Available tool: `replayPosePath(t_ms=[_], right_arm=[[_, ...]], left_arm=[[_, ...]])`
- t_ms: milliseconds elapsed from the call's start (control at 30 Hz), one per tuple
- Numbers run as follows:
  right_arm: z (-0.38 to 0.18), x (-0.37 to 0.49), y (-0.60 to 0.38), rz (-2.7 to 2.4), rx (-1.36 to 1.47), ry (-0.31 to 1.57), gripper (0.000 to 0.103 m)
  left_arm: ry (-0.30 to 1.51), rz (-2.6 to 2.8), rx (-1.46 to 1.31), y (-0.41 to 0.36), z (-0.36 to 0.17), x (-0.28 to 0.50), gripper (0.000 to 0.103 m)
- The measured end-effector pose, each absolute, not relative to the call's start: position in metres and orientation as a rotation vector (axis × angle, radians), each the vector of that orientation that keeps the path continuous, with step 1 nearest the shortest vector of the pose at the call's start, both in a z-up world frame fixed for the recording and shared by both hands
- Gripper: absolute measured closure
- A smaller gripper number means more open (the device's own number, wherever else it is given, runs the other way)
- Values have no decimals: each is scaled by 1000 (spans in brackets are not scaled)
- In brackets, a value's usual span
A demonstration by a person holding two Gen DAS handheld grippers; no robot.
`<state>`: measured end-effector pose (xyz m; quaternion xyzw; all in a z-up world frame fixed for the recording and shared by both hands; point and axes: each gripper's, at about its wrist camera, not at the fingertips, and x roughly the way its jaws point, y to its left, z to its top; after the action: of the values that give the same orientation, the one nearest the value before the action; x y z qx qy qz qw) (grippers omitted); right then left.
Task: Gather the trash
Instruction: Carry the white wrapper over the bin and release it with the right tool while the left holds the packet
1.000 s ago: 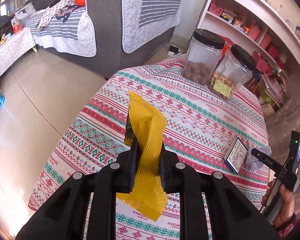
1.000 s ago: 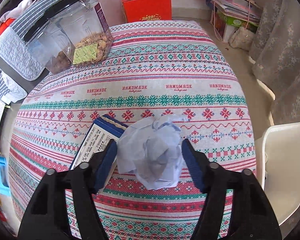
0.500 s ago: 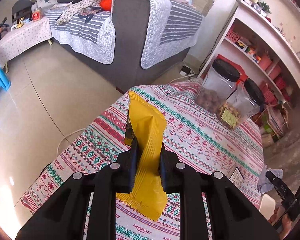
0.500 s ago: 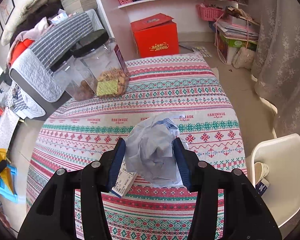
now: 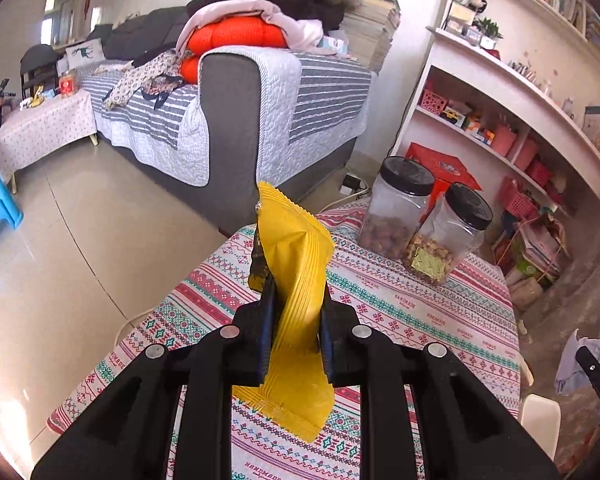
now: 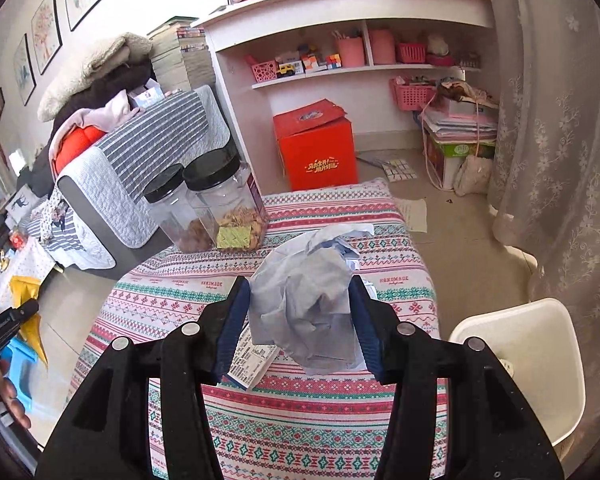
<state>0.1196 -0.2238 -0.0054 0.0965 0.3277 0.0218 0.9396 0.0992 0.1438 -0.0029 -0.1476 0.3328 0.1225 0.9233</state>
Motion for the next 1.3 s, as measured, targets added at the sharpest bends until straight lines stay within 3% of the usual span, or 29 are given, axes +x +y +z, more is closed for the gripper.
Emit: replayPosePath(t_ms=[733, 1300], right_arm=[[9, 69, -296, -114, 138, 576, 54], [-10, 47, -399, -349, 230, 649, 53]], left_arm=[[655, 81, -221, 19, -6, 88, 81], [704, -110, -144, -99, -14, 86, 81]])
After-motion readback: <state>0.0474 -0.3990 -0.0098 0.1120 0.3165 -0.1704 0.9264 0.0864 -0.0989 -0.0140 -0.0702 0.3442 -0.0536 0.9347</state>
